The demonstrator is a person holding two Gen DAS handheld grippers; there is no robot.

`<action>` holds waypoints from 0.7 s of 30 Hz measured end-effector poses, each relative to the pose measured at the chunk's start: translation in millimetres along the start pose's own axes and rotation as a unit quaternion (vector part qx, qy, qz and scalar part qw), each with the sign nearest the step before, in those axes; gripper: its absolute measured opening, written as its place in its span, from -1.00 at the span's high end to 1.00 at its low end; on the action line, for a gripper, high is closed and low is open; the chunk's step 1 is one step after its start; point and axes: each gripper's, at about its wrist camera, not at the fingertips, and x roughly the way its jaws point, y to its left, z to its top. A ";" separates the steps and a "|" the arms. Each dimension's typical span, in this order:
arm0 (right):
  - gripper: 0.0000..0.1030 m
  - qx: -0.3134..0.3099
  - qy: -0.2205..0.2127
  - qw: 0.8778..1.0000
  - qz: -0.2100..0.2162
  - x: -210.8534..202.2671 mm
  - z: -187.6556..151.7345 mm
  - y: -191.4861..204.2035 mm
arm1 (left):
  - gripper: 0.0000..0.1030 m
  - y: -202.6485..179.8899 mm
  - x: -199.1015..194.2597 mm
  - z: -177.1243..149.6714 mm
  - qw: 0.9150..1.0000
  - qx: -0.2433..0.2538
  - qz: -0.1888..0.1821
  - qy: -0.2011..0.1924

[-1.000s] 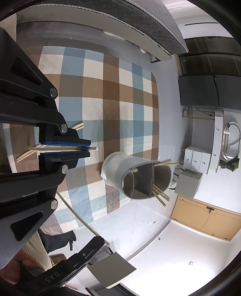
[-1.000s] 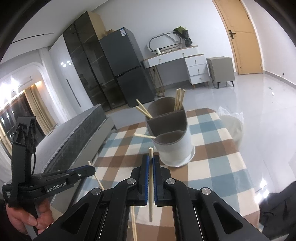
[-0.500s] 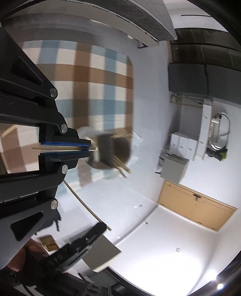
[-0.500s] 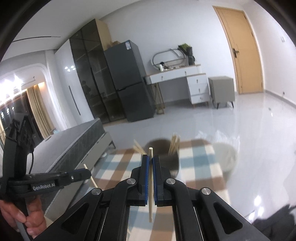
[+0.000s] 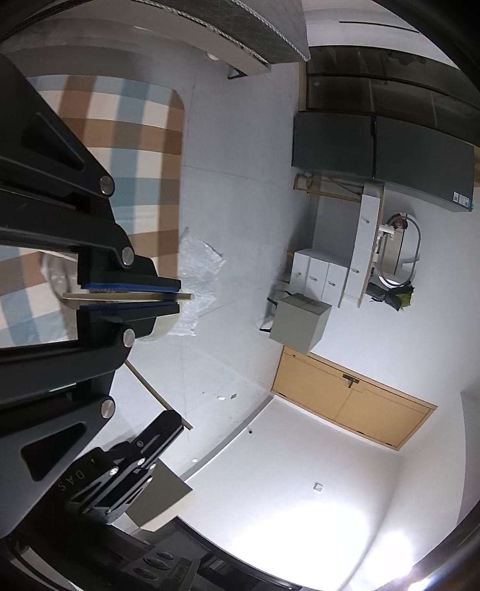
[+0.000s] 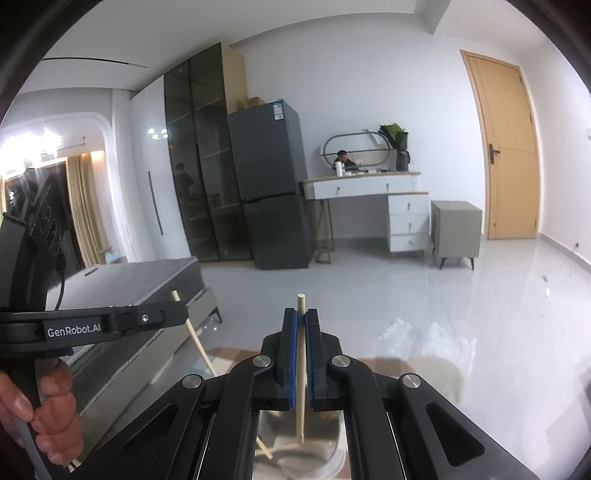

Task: Organize utensils
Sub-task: 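Carry both held chopsticks up over the utensil holder opening, then open both tools to drop the chopsticks into the utensil holder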

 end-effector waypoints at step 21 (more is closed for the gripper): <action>0.94 0.002 0.036 0.999 0.008 71.8 -17.7 -15.7 | 1.00 23.4 78.3 2.0 0.999 0.000 0.025 0.035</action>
